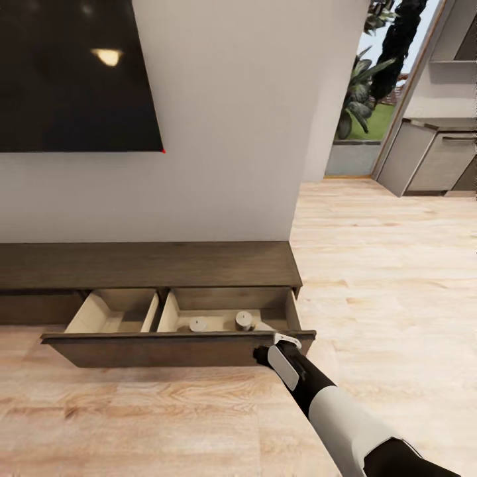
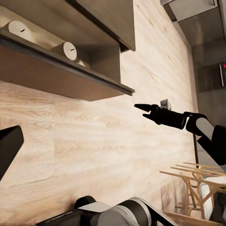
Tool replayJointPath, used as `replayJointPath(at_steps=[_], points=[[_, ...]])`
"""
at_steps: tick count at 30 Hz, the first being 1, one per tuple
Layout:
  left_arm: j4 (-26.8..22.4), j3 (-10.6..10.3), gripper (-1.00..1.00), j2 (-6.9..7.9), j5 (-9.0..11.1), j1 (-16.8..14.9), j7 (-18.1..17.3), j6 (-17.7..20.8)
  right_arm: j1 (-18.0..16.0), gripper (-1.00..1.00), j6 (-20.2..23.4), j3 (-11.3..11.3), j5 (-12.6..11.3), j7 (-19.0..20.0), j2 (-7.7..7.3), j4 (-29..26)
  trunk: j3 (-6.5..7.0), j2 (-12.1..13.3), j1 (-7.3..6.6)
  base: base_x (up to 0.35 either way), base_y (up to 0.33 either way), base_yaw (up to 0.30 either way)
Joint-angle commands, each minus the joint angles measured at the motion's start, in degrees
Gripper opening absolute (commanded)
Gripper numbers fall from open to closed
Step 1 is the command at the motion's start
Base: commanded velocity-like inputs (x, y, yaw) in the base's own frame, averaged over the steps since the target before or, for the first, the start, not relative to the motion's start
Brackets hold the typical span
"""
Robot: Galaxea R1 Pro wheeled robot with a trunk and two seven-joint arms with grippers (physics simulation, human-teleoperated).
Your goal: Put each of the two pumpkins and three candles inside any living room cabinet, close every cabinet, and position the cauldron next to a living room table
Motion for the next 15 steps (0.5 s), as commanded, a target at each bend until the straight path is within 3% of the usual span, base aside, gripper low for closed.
replayJointPath(at_steps=[1, 12, 15], points=[[-0.01, 0.00, 1.00, -0.01, 0.00, 0.00, 0.00, 0.00, 0.00, 1.00, 0.00, 0.01, 0.00, 0.00, 0.00, 0.00, 0.00, 0.00, 0.00, -0.327, 0.000, 0.000], [-2.10, -0.33, 1.00, -0.57, -0.53, 0.00, 0.00, -0.10, 0.00, 1.00, 0.00, 0.13, 0.17, -0.05, 0.00, 0.00, 0.00, 0.00, 0.00, -0.329, 0.000, 0.000], [-4.42, -3.12, 1.00, -0.83, -2.75, 0.00, 0.00, -0.37, 0.00, 1.00, 0.00, 0.15, 0.27, -0.07, 0.00, 0.04, 0.00, 0.00, 0.00, -0.330, 0.000, 0.000]])
